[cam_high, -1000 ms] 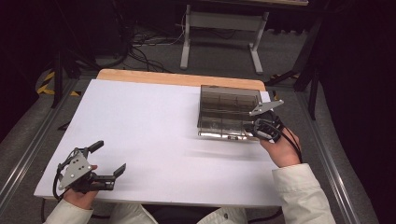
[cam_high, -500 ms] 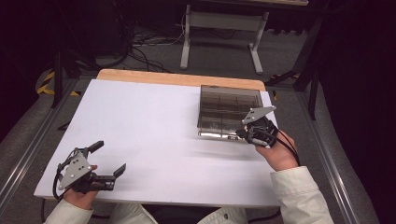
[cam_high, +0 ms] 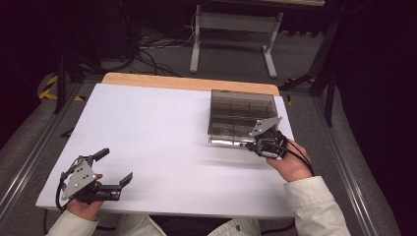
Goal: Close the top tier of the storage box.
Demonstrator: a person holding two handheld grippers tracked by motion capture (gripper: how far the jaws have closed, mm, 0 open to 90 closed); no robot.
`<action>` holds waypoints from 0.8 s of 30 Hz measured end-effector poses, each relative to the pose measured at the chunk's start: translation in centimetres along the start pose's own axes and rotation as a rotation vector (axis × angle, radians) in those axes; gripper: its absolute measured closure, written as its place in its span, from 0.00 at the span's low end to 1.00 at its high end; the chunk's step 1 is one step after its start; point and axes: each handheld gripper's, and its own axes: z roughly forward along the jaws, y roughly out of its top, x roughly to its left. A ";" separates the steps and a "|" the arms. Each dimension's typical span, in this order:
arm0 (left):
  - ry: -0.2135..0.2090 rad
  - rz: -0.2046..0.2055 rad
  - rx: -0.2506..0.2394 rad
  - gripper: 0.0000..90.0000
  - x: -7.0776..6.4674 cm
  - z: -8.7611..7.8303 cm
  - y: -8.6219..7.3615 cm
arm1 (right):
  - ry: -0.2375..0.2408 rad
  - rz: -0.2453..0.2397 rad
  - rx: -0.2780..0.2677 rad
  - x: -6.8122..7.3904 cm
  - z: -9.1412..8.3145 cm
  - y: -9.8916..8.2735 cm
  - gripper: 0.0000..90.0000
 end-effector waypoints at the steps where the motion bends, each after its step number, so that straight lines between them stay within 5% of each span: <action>1: 0.001 0.002 0.000 0.00 0.0 0.0 0.0 | 0.008 -0.002 0.016 0.0 0.3 -0.1 1.00; 24: 0.000 -0.001 0.000 0.00 0.0 0.0 0.0 | 0.004 0.015 0.143 -0.6 2.9 -1.4 1.00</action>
